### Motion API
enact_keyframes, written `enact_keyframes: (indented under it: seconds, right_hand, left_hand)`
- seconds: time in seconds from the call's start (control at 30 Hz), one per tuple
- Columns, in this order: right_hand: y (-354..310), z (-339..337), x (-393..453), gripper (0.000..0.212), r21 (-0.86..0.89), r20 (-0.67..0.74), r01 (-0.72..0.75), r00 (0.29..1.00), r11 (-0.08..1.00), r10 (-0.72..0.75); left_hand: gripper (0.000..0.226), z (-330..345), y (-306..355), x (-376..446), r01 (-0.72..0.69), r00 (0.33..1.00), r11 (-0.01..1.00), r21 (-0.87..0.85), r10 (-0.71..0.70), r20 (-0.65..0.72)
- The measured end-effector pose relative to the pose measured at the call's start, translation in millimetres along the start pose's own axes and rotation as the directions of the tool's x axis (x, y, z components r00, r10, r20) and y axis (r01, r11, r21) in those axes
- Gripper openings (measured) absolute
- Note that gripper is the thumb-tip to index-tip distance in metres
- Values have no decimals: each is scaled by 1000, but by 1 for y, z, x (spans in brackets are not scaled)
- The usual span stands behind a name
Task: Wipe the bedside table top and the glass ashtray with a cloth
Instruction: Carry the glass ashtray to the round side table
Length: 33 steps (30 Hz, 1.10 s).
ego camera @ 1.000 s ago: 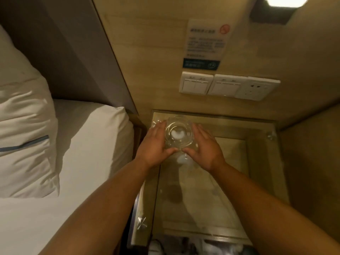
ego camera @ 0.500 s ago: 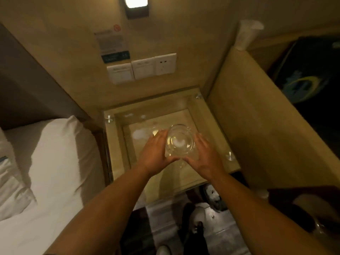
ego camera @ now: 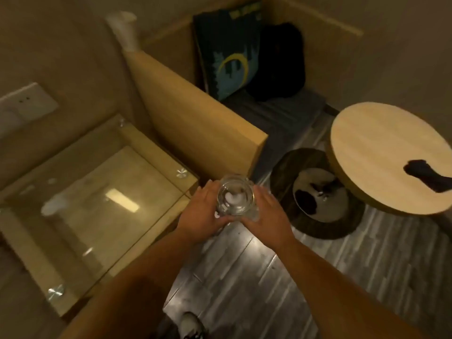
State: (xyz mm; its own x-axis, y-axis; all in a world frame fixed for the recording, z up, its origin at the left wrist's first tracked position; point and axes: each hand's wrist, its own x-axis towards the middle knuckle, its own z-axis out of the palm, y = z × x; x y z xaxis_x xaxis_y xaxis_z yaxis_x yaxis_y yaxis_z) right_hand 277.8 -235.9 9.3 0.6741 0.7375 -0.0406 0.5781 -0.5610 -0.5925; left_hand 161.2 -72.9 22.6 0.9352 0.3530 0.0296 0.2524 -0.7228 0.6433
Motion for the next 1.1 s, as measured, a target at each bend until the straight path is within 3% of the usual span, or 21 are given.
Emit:
enact_keyframes:
  seconds: [0.17,0.33,0.57,0.8,1.1]
  right_hand:
    - [86,-83,-44,80,30,-156,-45,986,999,49]
    - [171,-157,-72,70,30,-196,-62,978,998,66]
    - [273,-225,-74,87,-77,-223,-171,963,982,150]
    - [339,-256,-29,82,-15,-249,-255,937,967,244]
    - [419,-248,39,84,24,-288,-331,901,943,324]
  left_hand:
    - [87,72,97,47,-91,990,995,46,86,110]
    - [88,143,184,85,-176,978,984,12,173,113]
    - [97,221,260,155,-183,968,983,-7,181,175]
    - [100,268,283,249,-272,938,962,6,264,227]
    - [102,328,264,352,-321,889,947,25,292,353]
